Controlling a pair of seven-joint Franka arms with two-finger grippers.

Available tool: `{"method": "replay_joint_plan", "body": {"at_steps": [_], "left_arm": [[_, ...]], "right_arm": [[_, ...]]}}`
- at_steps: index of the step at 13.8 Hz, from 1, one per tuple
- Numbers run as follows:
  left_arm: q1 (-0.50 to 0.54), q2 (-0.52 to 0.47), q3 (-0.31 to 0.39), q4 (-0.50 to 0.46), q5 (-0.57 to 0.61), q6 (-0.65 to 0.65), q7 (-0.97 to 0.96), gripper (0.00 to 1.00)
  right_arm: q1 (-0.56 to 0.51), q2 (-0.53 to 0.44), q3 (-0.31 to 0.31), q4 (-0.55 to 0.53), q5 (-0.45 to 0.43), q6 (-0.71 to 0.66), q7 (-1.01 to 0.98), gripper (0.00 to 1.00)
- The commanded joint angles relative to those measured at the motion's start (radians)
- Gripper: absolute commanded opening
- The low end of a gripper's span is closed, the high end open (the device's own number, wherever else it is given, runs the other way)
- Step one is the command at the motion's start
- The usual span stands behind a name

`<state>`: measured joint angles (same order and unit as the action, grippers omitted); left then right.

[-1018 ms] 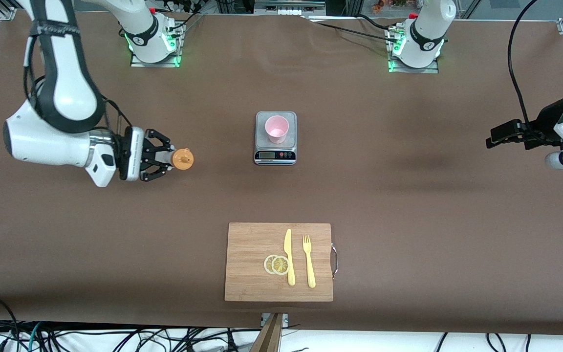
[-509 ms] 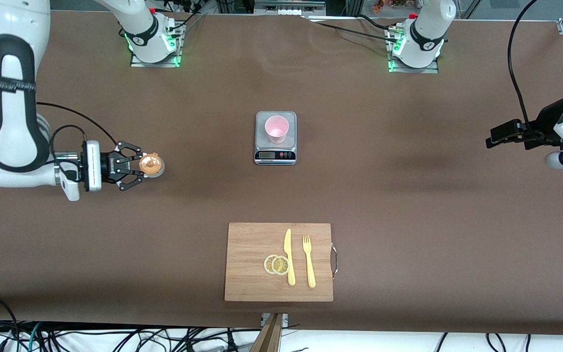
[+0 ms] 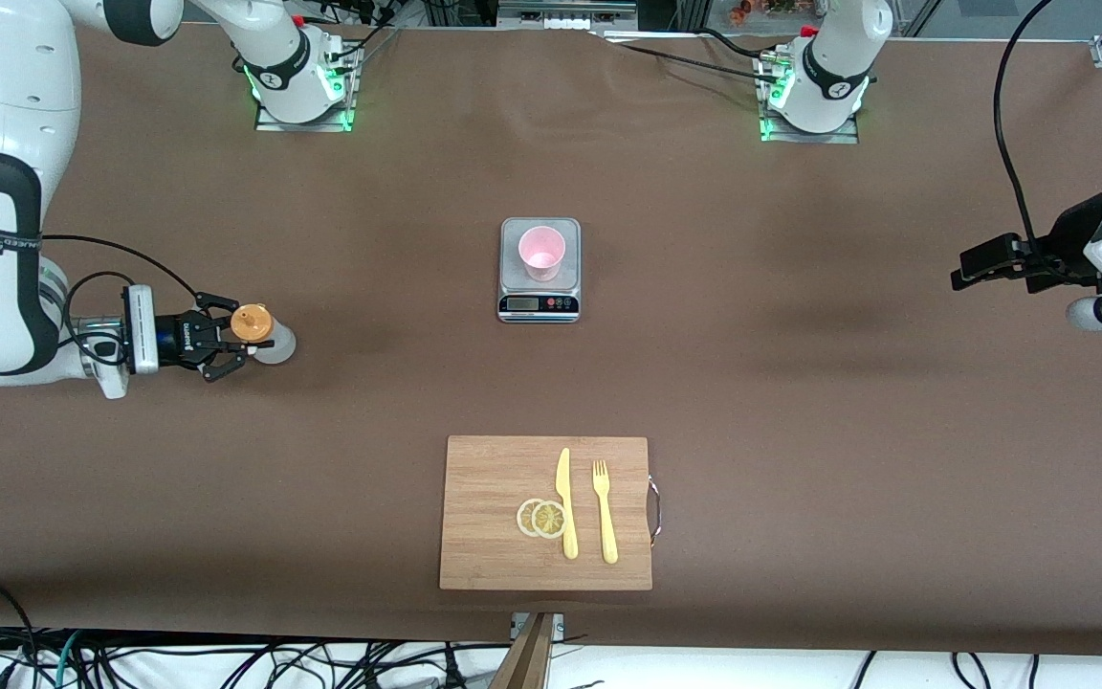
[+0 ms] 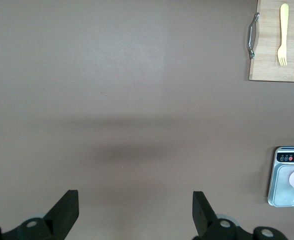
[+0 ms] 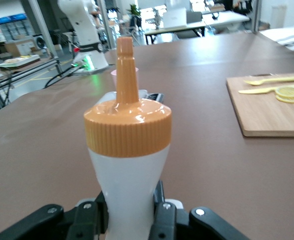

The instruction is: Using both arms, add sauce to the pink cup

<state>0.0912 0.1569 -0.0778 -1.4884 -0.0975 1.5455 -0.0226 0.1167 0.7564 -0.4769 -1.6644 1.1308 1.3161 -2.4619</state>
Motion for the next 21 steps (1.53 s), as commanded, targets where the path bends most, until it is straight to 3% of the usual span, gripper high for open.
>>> {"method": "replay_joint_plan", "body": {"at_steps": [1, 6, 7, 8, 12, 15, 18, 21], "left_arm": [[-0.001, 0.012, 0.0, 0.027, 0.009, -0.021, 0.02, 1.0], [-0.002, 0.012, 0.0, 0.027, 0.009, -0.021, 0.02, 1.0], [-0.001, 0.012, 0.0, 0.027, 0.009, -0.021, 0.02, 1.0], [-0.001, 0.012, 0.0, 0.027, 0.009, -0.021, 0.02, 1.0], [-0.001, 0.012, 0.0, 0.027, 0.009, -0.021, 0.02, 1.0], [0.001, 0.012, 0.0, 0.027, 0.009, -0.021, 0.02, 1.0], [0.001, 0.012, 0.0, 0.027, 0.009, -0.021, 0.02, 1.0], [-0.001, 0.012, 0.0, 0.027, 0.009, -0.021, 0.02, 1.0]], "right_arm": [[-0.049, 0.078, 0.017, 0.032, 0.018, -0.095, -0.101, 0.18], [-0.092, 0.122, 0.017, 0.031, 0.007, -0.12, -0.169, 0.29], [-0.092, 0.133, 0.017, 0.031, 0.01, -0.123, -0.175, 0.58], [-0.094, 0.133, 0.015, 0.032, 0.004, -0.126, -0.175, 1.0], [-0.127, 0.121, 0.005, 0.098, -0.061, -0.123, -0.164, 1.0], [-0.132, 0.118, -0.07, 0.199, -0.104, -0.098, -0.114, 1.0], [-0.121, 0.071, -0.129, 0.219, -0.132, -0.106, 0.028, 1.0], [-0.083, -0.02, -0.14, 0.239, -0.181, -0.109, 0.315, 1.0]]}}
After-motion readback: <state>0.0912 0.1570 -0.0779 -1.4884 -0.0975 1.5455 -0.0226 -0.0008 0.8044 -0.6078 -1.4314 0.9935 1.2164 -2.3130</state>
